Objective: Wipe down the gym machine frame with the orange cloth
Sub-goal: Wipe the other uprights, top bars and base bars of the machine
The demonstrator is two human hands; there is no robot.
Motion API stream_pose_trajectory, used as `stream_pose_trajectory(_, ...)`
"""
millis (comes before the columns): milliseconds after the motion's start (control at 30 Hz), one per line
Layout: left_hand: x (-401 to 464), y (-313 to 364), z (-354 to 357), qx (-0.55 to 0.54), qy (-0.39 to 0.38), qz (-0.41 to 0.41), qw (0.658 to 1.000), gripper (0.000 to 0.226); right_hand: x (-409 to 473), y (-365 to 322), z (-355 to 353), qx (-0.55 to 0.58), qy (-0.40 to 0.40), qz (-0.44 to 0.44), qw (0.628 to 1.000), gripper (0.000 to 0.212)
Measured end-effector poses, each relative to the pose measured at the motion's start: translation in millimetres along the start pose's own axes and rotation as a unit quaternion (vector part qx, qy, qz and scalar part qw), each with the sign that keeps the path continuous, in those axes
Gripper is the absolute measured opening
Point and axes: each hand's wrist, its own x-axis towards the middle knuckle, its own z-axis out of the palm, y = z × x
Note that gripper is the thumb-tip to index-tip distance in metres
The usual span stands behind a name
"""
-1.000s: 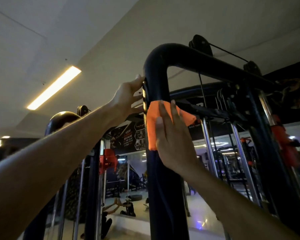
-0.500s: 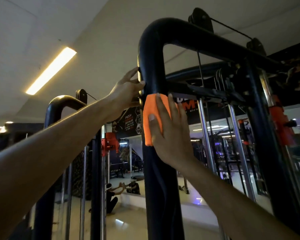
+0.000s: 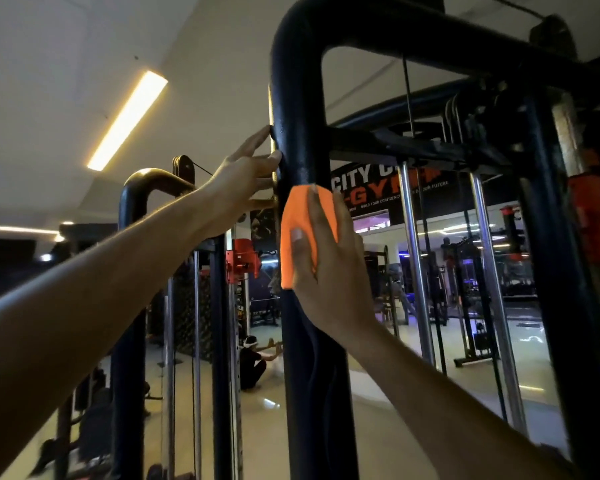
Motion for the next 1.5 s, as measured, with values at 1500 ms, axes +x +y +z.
stream_pose_trajectory(1500,-96,-48,17,-0.015,-0.042,-0.040,0.998,0.068,-155,3,10,-0.014,-0.002,0.068,0.998,0.063)
